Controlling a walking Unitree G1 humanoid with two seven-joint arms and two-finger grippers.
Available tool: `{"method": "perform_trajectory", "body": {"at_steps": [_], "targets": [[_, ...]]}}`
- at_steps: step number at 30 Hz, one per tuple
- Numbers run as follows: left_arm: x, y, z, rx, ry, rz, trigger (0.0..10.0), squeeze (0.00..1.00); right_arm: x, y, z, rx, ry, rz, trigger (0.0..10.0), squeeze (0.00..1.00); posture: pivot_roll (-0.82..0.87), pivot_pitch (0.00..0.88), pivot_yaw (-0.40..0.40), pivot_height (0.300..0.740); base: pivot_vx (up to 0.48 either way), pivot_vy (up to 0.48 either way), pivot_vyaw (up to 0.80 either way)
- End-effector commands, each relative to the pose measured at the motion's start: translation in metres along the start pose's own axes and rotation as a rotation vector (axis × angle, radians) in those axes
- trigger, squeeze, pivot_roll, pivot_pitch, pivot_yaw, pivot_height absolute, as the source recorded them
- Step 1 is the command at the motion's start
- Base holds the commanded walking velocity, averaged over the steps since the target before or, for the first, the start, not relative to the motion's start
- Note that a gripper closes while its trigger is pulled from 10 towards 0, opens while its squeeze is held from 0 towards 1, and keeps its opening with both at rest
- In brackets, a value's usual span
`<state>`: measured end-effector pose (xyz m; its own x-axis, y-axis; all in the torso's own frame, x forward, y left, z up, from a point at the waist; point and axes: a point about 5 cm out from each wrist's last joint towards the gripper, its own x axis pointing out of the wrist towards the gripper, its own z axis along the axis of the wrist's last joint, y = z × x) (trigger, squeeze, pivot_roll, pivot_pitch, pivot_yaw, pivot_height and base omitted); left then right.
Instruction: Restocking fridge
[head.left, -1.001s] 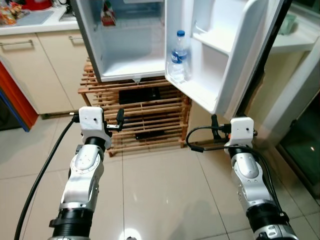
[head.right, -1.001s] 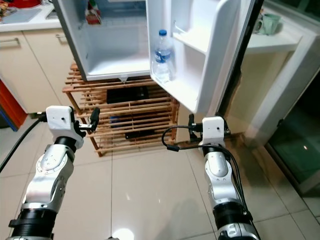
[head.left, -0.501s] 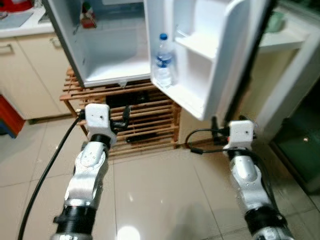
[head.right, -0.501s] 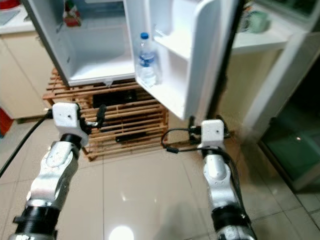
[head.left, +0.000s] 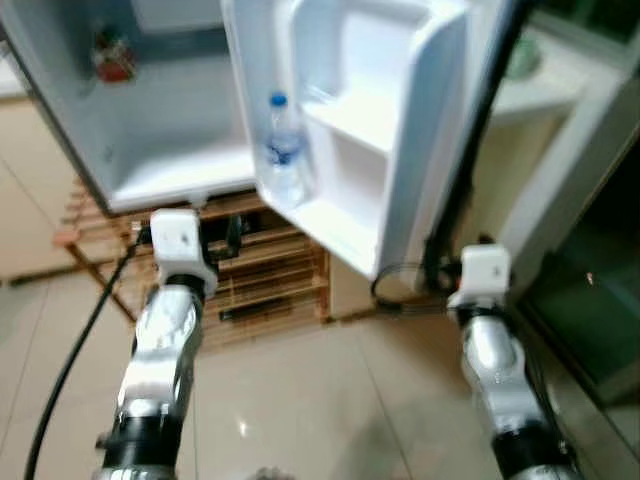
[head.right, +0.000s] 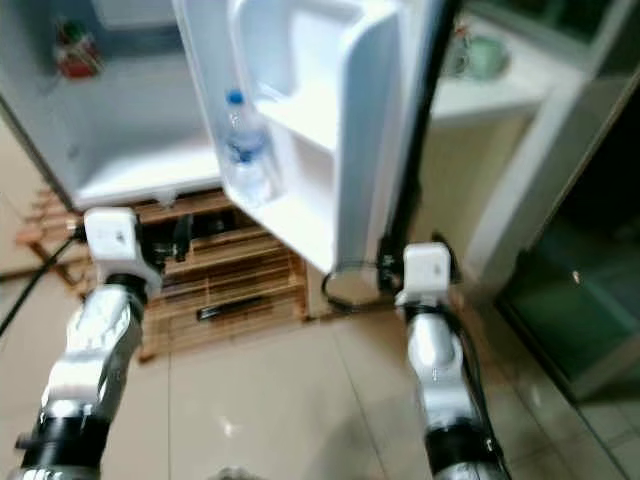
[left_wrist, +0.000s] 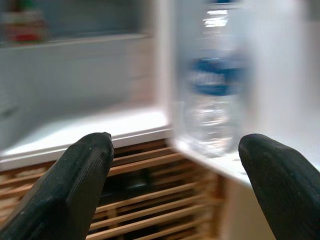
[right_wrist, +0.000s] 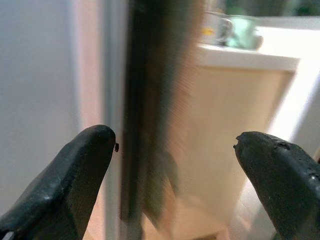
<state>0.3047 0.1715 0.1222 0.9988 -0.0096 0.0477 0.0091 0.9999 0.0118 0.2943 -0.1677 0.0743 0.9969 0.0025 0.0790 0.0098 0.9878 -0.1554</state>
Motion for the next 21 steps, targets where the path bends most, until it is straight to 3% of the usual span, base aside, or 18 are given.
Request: {"method": "perform_trajectory", "body": {"at_steps": [1, 11, 15, 21], "targets": [[0.001, -0.006, 0.004, 0.007, -0.023, -0.031, 10.0, 0.0, -0.002, -0.004, 0.0, -0.003, 0.002, -0.007, 10.0, 0.0, -0.15, 0.0, 0.07, 0.74, 0.0, -0.469, 0.0], [0.002, -0.006, 0.007, -0.005, -0.036, -0.039, 10.0, 0.0, -0.001, -0.009, -0.003, 0.006, 0.022, -0.029, 10.0, 0.0, -0.15, 0.0, 0.071, 0.74, 0.0, -0.452, 0.0], [0.0, -0.004, 0.003, -0.066, -0.009, 0.007, 10.0, 0.0, 0.021, -0.025, 0.007, -0.057, 0.021, -0.091, 10.0, 0.0, -0.15, 0.0, 0.072, 0.74, 0.12, -0.206, 0.0], [-0.002, -0.005, -0.001, -0.077, 0.011, 0.011, 10.0, 0.0, 0.055, -0.038, 0.026, -0.127, 0.048, -0.085, 10.0, 0.0, -0.13, 0.0, 0.059, 0.74, 0.0, 0.0, 0.18]]}}
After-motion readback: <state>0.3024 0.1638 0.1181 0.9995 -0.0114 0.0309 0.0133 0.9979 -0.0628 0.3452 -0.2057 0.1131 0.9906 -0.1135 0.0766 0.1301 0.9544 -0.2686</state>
